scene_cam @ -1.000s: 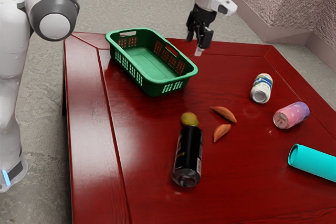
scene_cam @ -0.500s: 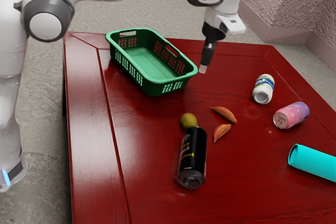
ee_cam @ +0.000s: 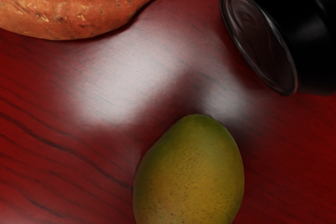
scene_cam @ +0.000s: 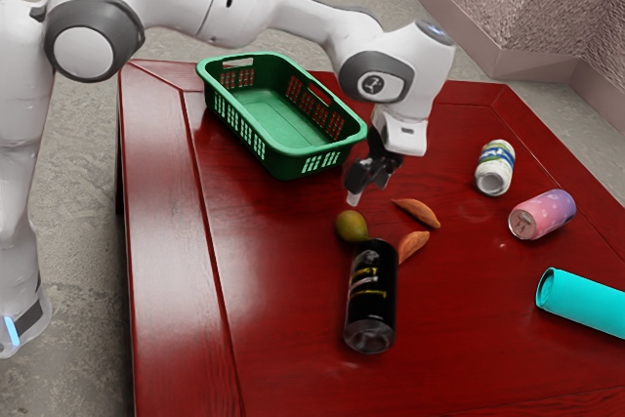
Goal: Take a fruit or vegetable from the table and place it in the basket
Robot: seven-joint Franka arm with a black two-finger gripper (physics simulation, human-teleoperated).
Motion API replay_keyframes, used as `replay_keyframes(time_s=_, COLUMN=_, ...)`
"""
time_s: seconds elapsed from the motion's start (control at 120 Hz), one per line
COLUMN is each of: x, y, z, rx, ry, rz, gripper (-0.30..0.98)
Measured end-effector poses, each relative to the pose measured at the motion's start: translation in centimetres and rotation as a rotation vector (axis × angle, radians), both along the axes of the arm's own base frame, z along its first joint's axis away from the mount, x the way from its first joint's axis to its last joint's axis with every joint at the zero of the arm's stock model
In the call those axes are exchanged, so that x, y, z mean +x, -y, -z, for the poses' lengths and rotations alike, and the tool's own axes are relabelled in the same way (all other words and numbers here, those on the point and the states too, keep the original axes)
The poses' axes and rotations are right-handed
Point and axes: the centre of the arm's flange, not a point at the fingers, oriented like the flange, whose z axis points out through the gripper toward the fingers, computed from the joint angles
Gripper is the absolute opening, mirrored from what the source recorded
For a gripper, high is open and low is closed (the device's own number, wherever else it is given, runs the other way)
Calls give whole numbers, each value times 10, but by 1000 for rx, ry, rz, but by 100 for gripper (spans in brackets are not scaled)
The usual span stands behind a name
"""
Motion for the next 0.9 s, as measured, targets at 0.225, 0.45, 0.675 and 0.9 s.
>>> replay_keyframes(time_s=0.225, x=5, y=7, z=32, rx=-5, ry=-10, rz=111, gripper=69)
replay_keyframes(time_s=0.45, x=9, y=13, z=42, rx=7, ry=-9, rz=224, gripper=69)
replay_keyframes(time_s=0.675, x=16, y=11, z=74, rx=5, ry=-48, rz=287, gripper=69)
replay_keyframes(time_s=0.9, x=21, y=11, z=93, rx=-2, ry=-61, rz=325, gripper=56)
